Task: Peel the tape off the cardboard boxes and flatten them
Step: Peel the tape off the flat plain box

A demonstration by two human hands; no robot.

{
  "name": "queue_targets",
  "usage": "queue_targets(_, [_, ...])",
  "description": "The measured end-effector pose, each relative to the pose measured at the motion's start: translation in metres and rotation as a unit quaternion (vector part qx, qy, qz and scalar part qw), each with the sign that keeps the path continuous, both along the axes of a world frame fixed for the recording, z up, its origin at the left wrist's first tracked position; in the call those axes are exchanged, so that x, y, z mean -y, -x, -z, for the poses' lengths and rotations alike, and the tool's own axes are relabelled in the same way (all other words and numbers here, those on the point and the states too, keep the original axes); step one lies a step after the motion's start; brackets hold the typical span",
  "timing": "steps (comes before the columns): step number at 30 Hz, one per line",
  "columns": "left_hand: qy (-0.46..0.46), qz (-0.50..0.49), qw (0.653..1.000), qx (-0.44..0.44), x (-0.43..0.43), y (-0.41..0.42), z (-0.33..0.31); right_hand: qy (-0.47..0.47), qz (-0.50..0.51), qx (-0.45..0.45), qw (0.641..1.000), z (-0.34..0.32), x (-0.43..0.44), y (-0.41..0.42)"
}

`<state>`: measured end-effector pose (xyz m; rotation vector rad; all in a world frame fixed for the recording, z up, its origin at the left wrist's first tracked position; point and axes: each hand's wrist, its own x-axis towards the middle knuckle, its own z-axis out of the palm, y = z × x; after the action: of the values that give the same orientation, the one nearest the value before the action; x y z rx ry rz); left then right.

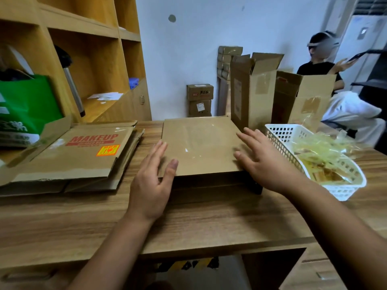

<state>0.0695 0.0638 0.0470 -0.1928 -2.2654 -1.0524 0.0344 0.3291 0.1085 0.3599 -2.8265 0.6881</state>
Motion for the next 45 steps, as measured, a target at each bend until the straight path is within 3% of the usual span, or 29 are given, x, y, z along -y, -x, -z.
queue_targets(4, [-0.023, 0.008, 0.996, 0.085, 0.000, 0.001, 0.001, 0.003, 0.010, 0.103, 0.995, 0.006, 0.003, 0.004])
queue_targets(10, [0.006, 0.018, 0.997, 0.074, -0.001, 0.003, 0.002, 0.044, 0.018, 0.095, 0.994, 0.009, -0.001, 0.000])
queue_targets(18, [0.037, 0.014, 0.996, 0.081, 0.003, -0.003, -0.001, -0.003, 0.008, 0.079, 0.997, 0.014, -0.001, -0.011])
queue_targets(28, [0.062, 0.006, 0.993, 0.104, 0.011, -0.024, -0.010, 0.074, 0.038, 0.106, 0.991, 0.005, 0.007, -0.015])
queue_targets(41, [0.094, 0.015, 0.988, 0.118, 0.006, -0.029, -0.014, 0.253, 0.031, 0.121, 0.959, 0.006, -0.005, -0.018])
queue_targets(45, [0.123, 0.030, 0.979, 0.160, 0.006, -0.030, -0.019, 0.268, 0.033, 0.127, 0.954, 0.006, -0.008, -0.016])
